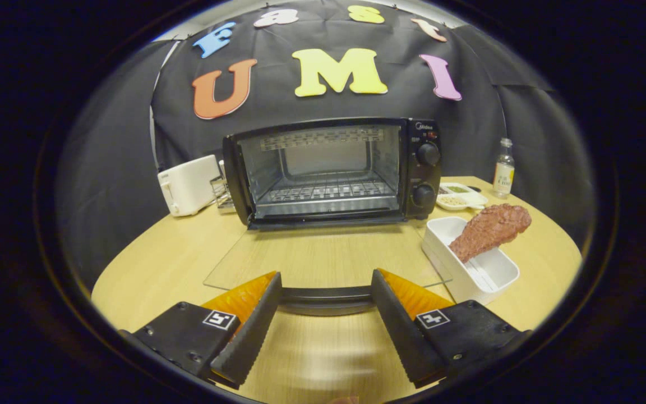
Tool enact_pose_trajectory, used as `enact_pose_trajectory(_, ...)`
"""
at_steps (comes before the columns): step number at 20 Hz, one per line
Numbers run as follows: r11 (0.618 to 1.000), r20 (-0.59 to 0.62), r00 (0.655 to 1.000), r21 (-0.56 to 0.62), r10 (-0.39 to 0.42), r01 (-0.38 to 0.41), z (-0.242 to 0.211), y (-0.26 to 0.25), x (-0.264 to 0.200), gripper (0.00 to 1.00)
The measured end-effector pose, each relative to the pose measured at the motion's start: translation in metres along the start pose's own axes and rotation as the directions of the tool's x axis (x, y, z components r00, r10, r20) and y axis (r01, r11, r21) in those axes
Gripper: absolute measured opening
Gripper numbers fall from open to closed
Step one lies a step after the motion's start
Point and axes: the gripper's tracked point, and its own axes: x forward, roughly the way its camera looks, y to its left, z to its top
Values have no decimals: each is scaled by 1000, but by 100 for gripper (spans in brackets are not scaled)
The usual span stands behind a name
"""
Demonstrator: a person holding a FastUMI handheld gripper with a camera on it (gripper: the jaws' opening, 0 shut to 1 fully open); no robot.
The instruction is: Open the toaster oven, put the food inside, and close the toaster oven door.
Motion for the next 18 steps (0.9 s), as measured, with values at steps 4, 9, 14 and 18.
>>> enact_pose_trajectory(4,1000,-4,1000,-27,9,-9,2,0,-2,100)
enact_pose_trajectory(9,996,-27,997,50,72,-71,18,-11,-14,100)
enact_pose_trajectory(14,992,-21,993,30,120,-119,51,-37,-39,100)
enact_pose_trajectory(18,992,-19,992,-17,128,-129,81,-74,-56,100)
